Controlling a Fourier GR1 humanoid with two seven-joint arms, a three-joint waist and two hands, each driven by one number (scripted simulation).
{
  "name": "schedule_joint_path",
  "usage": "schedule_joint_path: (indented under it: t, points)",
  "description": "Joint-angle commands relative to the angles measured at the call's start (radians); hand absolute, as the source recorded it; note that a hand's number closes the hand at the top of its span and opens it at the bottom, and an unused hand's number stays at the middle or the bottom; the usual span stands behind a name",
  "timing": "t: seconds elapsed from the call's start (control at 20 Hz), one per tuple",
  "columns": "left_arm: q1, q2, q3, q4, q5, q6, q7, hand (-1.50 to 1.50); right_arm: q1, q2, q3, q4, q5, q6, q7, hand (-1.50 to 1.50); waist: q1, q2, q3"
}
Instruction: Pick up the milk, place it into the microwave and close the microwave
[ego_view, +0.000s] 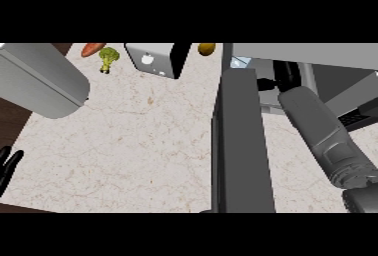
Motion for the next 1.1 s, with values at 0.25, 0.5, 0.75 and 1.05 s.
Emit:
schedule_joint_path:
  t: [0.25, 0.5, 0.75, 1.05]
  points:
    - [-0.013, -0.025, -0.082, -0.004, -0.016, -0.028, 0.011, -1.5, 0.041, 0.026, -0.098, -0.004, -0.104, 0.231, -0.09, -1.5, -0.033, -0.021, -0.002]
    - [-0.046, -0.025, -0.135, -0.009, -0.045, -0.029, 0.046, -1.5, 0.063, 0.015, -0.137, 0.008, -0.144, 0.349, -0.098, -1.5, -0.049, -0.025, -0.002]
    - [-0.058, -0.061, -0.2, 0.031, -0.085, -0.043, 0.029, 1.5, 0.183, 0.024, -0.16, 0.011, -0.176, 0.535, -0.194, -1.5, -0.08, -0.036, -0.003]
    - [-0.06, -0.085, -0.308, 0.034, -0.125, 0.008, 0.075, 1.5, 0.264, 0.062, -0.162, -0.008, -0.189, 0.637, -0.229, -1.5, -0.097, -0.05, -0.005]
